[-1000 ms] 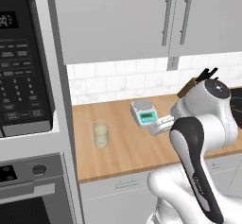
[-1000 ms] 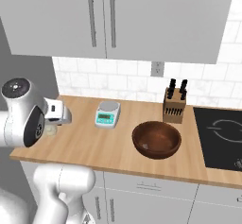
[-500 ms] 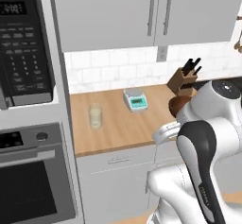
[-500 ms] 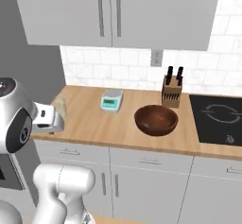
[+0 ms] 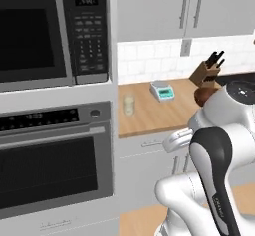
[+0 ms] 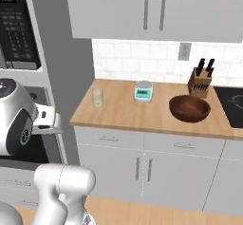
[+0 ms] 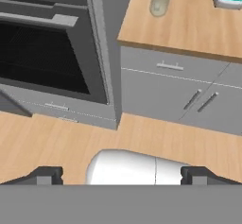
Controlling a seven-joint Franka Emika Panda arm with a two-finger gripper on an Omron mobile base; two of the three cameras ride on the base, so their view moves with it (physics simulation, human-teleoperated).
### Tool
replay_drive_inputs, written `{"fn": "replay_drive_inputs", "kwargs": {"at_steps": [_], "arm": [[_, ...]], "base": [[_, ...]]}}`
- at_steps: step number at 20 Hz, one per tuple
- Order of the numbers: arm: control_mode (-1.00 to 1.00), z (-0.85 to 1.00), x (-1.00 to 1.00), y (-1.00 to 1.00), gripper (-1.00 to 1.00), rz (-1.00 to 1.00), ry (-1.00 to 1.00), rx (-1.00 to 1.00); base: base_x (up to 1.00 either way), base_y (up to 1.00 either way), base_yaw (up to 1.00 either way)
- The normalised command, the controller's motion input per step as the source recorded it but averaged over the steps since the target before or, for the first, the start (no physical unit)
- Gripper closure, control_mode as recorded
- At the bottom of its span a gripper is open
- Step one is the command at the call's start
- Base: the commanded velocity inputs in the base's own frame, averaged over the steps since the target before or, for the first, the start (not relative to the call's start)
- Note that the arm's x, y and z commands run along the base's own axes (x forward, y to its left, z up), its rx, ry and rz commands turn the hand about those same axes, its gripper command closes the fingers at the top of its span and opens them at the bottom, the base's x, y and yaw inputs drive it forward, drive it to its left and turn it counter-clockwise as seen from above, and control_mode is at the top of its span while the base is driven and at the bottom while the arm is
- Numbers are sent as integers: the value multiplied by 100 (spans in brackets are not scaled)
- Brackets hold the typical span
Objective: Grab a lemon wedge from the fridge and one ice cube from the ice bowl, and put them in the glass of lemonade.
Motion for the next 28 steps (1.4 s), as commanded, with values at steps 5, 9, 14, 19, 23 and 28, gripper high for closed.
{"fn": "replay_drive_inputs", "kwargs": {"at_steps": [5,9,14,19,23,28], "arm": [[100,0,0,0,-100,0,0,0],[100,0,0,0,-100,0,0,0],[100,0,0,0,-100,0,0,0],[100,0,0,0,-100,0,0,0],[100,0,0,0,-100,0,0,0],[100,0,0,0,-100,0,0,0]], "base": [[-26,100,0],[-45,100,0],[-48,100,0],[-40,100,0],[-34,100,0],[-36,100,0]]}}
